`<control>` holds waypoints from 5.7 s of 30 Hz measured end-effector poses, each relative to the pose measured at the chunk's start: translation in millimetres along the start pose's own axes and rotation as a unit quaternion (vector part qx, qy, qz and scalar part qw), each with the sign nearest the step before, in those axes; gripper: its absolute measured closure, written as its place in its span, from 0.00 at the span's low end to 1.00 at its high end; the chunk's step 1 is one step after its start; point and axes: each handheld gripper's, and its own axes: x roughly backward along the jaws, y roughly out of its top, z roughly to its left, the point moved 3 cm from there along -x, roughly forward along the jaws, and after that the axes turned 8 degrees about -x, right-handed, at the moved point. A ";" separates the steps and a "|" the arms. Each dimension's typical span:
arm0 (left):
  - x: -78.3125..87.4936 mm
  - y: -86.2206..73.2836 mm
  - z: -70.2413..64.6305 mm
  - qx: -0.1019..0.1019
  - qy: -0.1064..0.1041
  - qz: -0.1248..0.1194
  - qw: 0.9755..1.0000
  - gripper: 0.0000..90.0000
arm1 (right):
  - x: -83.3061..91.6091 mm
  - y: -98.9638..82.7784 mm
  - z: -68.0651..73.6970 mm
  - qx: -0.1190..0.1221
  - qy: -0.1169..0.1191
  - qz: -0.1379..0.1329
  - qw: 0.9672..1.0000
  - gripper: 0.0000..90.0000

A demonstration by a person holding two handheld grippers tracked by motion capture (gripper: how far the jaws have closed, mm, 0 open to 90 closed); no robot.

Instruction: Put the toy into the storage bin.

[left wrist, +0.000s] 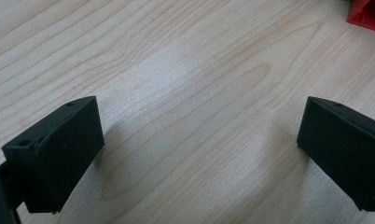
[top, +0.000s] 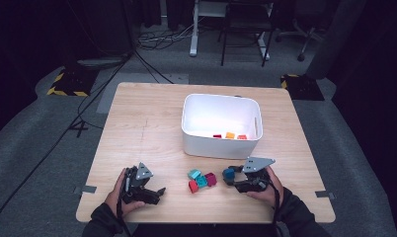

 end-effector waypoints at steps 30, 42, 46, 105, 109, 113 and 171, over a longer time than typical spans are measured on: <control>0.1 0.1 0.2 0.000 -0.003 0.001 1.000 0.01 | 61.8 29.8 -15.5 -0.029 -0.071 -0.047 0.996 0.53; 0.1 0.2 0.2 0.000 -0.003 0.001 1.000 0.00 | 82.1 44.8 -20.4 -0.024 -0.086 -0.059 0.994 0.53; 0.0 0.1 0.2 0.000 -0.003 0.001 1.000 0.01 | 87.6 50.4 -21.3 -0.025 -0.090 -0.065 0.994 0.53; 0.0 0.1 0.2 0.000 -0.003 0.000 1.000 0.01 | 90.7 126.3 -49.2 -0.032 -0.118 -0.093 0.988 0.53; 0.0 0.1 0.2 0.000 -0.003 0.000 1.000 0.01 | 84.1 129.4 -52.2 -0.035 -0.116 -0.091 0.988 0.53; -0.1 0.1 0.2 0.000 -0.003 0.000 1.000 0.01 | 78.7 132.1 -55.2 -0.040 -0.118 -0.087 0.988 0.53; 0.0 0.0 0.0 0.000 0.000 0.000 1.000 0.01 | 70.0 137.6 -52.7 -0.032 -0.131 -0.080 0.988 0.47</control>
